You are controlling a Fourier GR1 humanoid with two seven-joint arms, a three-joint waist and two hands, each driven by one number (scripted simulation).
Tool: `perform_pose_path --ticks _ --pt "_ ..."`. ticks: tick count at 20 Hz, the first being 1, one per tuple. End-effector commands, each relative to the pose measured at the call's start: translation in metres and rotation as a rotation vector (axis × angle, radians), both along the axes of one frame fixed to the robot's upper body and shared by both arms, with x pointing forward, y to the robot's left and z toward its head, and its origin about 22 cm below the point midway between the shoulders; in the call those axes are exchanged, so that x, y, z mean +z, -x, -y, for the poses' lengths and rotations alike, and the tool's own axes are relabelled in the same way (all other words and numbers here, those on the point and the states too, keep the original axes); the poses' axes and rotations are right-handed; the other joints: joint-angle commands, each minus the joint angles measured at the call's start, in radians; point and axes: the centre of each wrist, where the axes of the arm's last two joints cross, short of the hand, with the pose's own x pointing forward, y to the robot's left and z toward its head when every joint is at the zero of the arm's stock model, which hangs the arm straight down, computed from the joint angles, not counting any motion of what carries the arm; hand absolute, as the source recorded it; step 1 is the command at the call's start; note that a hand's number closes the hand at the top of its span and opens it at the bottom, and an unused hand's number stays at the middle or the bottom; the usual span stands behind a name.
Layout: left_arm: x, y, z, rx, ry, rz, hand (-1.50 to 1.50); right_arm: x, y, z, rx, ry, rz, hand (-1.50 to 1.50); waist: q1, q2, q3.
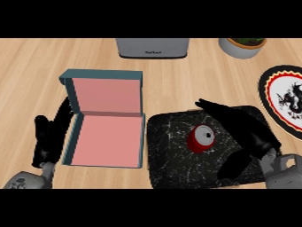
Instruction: Pick the can from the tray and place it in the plate
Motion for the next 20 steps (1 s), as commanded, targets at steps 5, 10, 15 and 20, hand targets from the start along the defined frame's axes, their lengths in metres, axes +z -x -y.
perform_pose_path --ticks 5,10,15,20 --pt "-0.004 -0.001 0.008 -0.004 -0.017 0.003 0.00 -0.005 -0.022 -0.016 0.017 0.047 -0.051 -1.50 -0.001 0.001 0.001" --pt "0.015 0.008 -0.007 -0.008 0.007 -0.001 0.00 -0.016 -0.016 -0.008 0.032 0.031 -0.079 -1.50 -0.001 0.000 0.001" --pt "-0.008 0.014 -0.006 0.006 -0.009 0.017 0.00 -0.028 -0.011 -0.011 0.016 0.031 -0.091 -1.50 -0.002 0.000 0.001" --pt "-0.007 0.016 0.011 0.007 -0.001 -0.004 0.00 -0.044 -0.012 -0.007 0.015 0.048 -0.094 -1.50 -0.003 0.000 0.001"
